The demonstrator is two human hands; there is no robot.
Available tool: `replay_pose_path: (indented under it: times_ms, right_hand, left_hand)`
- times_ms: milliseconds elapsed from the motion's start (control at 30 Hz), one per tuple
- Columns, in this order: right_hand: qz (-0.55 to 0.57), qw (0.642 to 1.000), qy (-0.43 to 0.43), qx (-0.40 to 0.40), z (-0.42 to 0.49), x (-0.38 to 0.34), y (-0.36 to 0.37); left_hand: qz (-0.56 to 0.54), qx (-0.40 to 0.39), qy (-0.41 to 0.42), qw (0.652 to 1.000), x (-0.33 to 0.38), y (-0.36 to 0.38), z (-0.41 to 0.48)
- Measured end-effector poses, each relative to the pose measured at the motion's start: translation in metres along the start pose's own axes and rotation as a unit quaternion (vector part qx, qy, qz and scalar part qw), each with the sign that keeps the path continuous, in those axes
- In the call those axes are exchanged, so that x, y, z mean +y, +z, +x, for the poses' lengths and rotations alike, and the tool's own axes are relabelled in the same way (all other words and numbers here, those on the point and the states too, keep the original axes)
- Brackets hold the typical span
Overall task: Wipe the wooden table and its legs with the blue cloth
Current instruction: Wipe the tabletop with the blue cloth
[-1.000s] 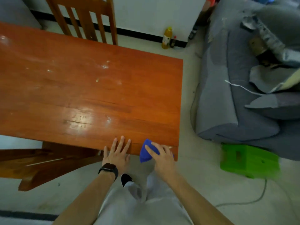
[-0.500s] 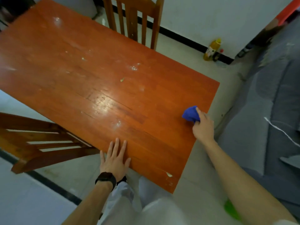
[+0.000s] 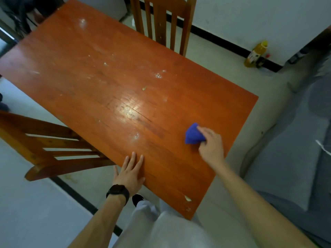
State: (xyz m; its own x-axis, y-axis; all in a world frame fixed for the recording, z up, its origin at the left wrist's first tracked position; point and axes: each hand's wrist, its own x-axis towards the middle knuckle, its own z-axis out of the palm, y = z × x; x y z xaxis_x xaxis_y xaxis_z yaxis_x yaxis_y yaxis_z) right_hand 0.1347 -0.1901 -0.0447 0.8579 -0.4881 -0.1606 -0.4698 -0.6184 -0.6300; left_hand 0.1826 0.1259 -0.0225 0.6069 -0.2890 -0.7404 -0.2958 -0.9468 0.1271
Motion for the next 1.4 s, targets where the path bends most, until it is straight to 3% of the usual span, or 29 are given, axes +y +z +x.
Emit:
replay_pose_path:
  times_ms: [100,133,200,300,400,467,600,667,733,867,933,1033,1133,1233,1300,1400]
  right_hand:
    - [-0.071,0.983,0.160,0.047,0.010,0.016,-0.013]
    - [-0.079,0.983,0.157,0.049,-0.007,0.011,-0.003]
    - [-0.089,0.994,0.054,0.015,-0.063,-0.006,0.031]
    - [-0.069,0.982,-0.086,-0.152,-0.127,-0.030,0.070]
    - [0.075,0.971,-0.056,-0.219,-0.097,-0.035,0.057]
    - [0.081,0.979,-0.011,-0.186,-0.048,-0.031,0.041]
    - [-0.037,0.994,0.105,-0.016,0.022,-0.033,0.030]
    - [-0.088,0.992,0.086,0.016,0.012,-0.050,0.052]
    - [-0.137,0.990,-0.022,-0.012,-0.023,-0.062,0.082]
    - [-0.165,0.953,-0.180,-0.177,-0.116,-0.094,0.122]
    - [-0.176,0.956,-0.152,-0.182,-0.136,-0.104,0.130]
    - [-0.196,0.969,-0.096,-0.117,-0.131,-0.110,0.139]
    - [-0.204,0.968,-0.103,-0.105,-0.116,-0.112,0.142]
    - [-0.143,0.977,-0.120,-0.106,-0.086,-0.111,0.128]
    - [-0.109,0.989,-0.088,-0.055,-0.049,-0.107,0.109]
    - [-0.144,0.988,0.011,0.056,0.010,-0.093,0.087]
  left_hand:
    - [-0.012,0.002,-0.003,1.000,0.005,0.003,0.001]
    - [-0.018,0.003,-0.004,1.000,0.006,0.005,0.000]
    - [-0.023,0.006,-0.006,1.000,0.004,0.009,-0.002]
    - [-0.027,0.001,-0.006,1.000,0.000,0.010,-0.004]
    - [-0.025,0.007,0.011,1.000,-0.005,0.003,-0.004]
    - [-0.025,0.046,0.020,0.998,-0.013,-0.006,-0.003]
    - [-0.032,0.099,-0.012,0.994,-0.039,-0.020,-0.007]
    - [-0.010,0.086,-0.028,0.996,-0.054,-0.025,-0.007]
    - [0.009,0.071,-0.037,0.997,-0.066,-0.032,-0.002]
    - [0.031,0.020,-0.037,0.999,-0.080,-0.044,0.016]
    - [0.035,-0.004,-0.029,0.999,-0.082,-0.045,0.020]
    - [0.046,-0.004,-0.017,0.999,-0.086,-0.047,0.021]
    - [0.052,-0.001,0.002,0.999,-0.091,-0.044,0.022]
    - [0.056,0.003,0.020,0.998,-0.099,-0.042,0.025]
    - [0.064,0.011,0.038,0.997,-0.107,-0.040,0.027]
    - [0.067,0.018,0.062,0.996,-0.117,-0.035,0.031]
